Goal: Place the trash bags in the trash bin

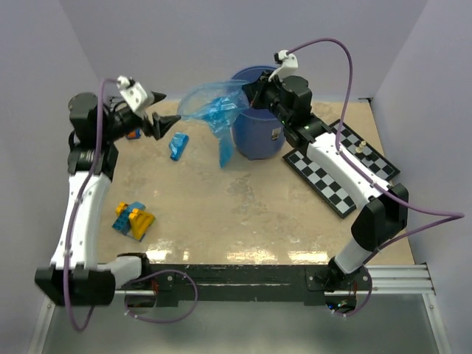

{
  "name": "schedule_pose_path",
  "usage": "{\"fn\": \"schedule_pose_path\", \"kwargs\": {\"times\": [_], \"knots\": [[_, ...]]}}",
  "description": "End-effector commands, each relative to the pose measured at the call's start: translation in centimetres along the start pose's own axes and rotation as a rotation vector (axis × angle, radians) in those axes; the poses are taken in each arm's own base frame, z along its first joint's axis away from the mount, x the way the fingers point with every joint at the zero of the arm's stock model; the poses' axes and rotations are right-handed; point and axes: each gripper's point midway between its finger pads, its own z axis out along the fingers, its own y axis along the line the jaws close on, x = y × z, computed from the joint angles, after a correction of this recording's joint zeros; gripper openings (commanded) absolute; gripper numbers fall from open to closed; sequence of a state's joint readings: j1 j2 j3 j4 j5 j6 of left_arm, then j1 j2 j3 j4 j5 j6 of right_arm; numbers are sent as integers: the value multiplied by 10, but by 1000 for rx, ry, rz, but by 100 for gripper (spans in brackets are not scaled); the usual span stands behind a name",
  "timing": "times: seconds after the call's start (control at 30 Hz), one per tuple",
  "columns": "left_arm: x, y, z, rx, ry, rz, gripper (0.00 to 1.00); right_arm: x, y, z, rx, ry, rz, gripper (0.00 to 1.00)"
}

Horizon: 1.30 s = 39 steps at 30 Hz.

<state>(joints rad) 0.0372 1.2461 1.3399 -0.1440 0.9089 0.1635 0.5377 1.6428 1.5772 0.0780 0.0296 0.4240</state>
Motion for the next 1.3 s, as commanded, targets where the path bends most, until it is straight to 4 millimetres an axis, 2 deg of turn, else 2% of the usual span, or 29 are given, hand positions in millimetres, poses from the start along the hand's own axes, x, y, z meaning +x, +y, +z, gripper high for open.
{"fn": "schedule_pose_path", "kwargs": {"times": [0.0, 0.07, 0.17, 0.2, 0.27, 0.33, 0.37, 0.4, 0.57, 0.7, 0.87, 0.97, 1.0, 1.1, 1.13, 1.17, 1.27], "knots": [[-18, -59, -23, 69, -47, 557, 71, -14, 17, 1, -50, -27, 34, 0], [-11, -82, -15, 85, -34, 692, 71, -16, 19, 4, -54, -33, 37, 0], [-7, -102, 3, 60, -51, 889, 72, -16, 23, 5, -62, -35, 44, 0], [-7, -104, 6, 54, -49, 945, 72, -17, 24, 5, -65, -37, 44, 0], [-18, -102, 7, 8, -80, 1045, 71, -15, 25, 4, -65, -32, 39, 0], [-42, -97, -2, -89, -149, 1128, 72, -12, 23, 3, -57, -22, 33, 0], [-44, -95, -7, -108, -145, 1161, 73, -12, 22, 2, -47, -22, 34, 0], [-46, -94, -13, -120, -132, 1171, 74, -12, 16, 3, -23, -28, 25, 0], [-10, -72, -40, -124, 108, 1005, 74, -10, -4, 8, 71, -52, 45, 0], [5, -65, -67, -152, 157, 903, 76, -6, -12, 11, 103, -60, 52, 0], [-5, -66, -88, -195, 190, 898, 76, -2, -23, 13, 140, -46, 51, 0], [-12, -84, -92, -116, 154, 967, 76, -1, -25, 15, 150, -43, 58, 0], [-14, -80, -94, -135, 169, 988, 77, -2, -26, 15, 156, -45, 65, 0], [-22, -46, -112, -299, 303, 1047, 73, -8, -32, 13, 184, -61, 57, 0], [-24, -43, -116, -319, 314, 1038, 73, -8, -31, 14, 177, -61, 56, 0], [-19, -51, -117, -276, 319, 1028, 73, -8, -30, 14, 168, -60, 57, 0], [9, -92, -105, -48, 262, 977, 77, -3, -23, 19, 128, -50, 91, 0]]}}
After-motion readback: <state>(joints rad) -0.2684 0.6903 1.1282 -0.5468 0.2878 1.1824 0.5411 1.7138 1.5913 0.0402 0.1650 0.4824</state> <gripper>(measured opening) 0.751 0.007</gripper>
